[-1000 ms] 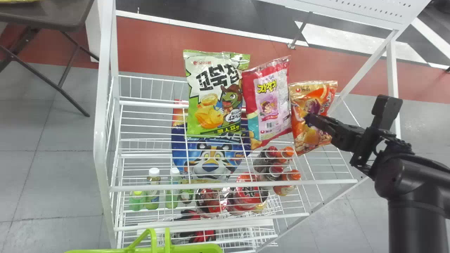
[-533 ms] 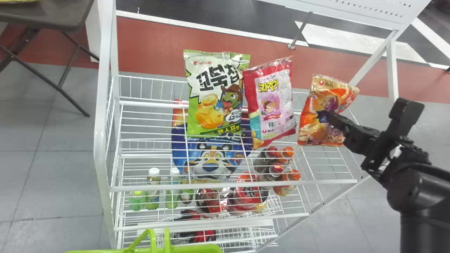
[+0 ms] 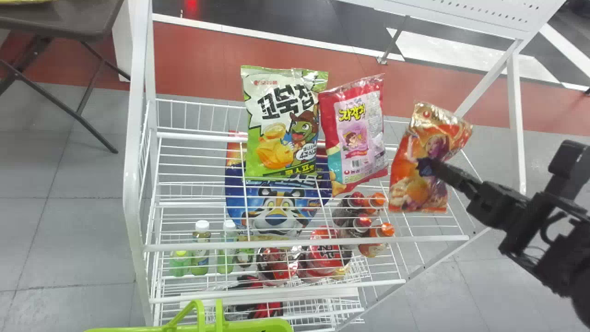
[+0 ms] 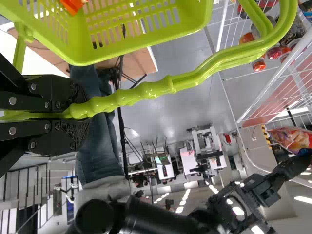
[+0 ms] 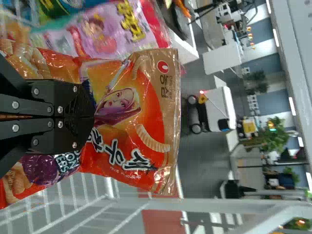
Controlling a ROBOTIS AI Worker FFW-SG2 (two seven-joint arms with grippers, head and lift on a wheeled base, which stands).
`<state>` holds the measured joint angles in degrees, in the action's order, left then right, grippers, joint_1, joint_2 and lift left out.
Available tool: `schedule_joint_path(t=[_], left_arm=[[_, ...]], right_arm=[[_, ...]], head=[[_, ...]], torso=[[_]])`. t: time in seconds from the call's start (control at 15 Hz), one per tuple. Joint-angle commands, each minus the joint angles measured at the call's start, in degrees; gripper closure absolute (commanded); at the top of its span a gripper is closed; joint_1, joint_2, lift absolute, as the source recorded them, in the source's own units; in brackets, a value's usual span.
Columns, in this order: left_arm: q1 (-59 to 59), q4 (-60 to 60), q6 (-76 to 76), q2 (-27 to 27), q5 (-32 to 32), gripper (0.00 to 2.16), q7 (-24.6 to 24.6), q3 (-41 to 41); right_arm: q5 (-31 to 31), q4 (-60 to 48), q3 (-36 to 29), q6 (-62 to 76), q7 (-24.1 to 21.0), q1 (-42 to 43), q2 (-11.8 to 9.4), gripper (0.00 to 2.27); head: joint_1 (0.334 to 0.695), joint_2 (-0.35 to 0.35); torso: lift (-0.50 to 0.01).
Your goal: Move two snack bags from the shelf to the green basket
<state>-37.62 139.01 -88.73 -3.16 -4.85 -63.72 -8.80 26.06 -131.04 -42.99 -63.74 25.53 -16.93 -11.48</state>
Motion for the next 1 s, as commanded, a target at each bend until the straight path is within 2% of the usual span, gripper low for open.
schedule_joint_path(t=[0.0,0.13,0.4,0.6,0.73,0.93], left_arm=[[0.0,0.12,0.0,0.0,0.02,2.08,0.09,-0.07],[0.0,0.3,0.0,0.0,0.02,2.08,0.09,-0.16],[0.0,0.48,-0.18,0.17,0.19,2.08,0.26,-0.51],[0.0,0.56,-0.35,0.17,0.28,2.08,0.44,-0.78],[0.0,0.65,-0.88,0.17,0.28,2.08,0.53,-0.86],[0.09,0.74,-0.88,0.35,0.28,2.08,0.61,-1.04]], right_arm=[[5.31,-8.18,-3.76,-16.55,-0.04,-1.88,1.55,2.25],[10.59,-13.71,-7.37,-26.34,-0.04,-3.19,1.99,2.25],[18.58,-20.57,-11.32,-26.34,-0.13,-3.37,2.08,2.25],[23.95,-22.77,-10.27,-26.34,-1.8,-6.36,2.25,2.25],[24.74,-24.52,-9.13,-26.34,-2.24,-8.12,3.31,2.25],[25.53,-25.84,-5.26,-26.34,-3.64,-10.93,3.66,2.25]], head=[[0.695,-0.35],[0.695,-0.35],[0.695,-0.35],[0.695,-0.35],[0.695,-0.35],[0.695,-0.35]], torso=[[-0.017],[-0.017],[-0.017],[-0.017],[-0.017],[-0.017]])
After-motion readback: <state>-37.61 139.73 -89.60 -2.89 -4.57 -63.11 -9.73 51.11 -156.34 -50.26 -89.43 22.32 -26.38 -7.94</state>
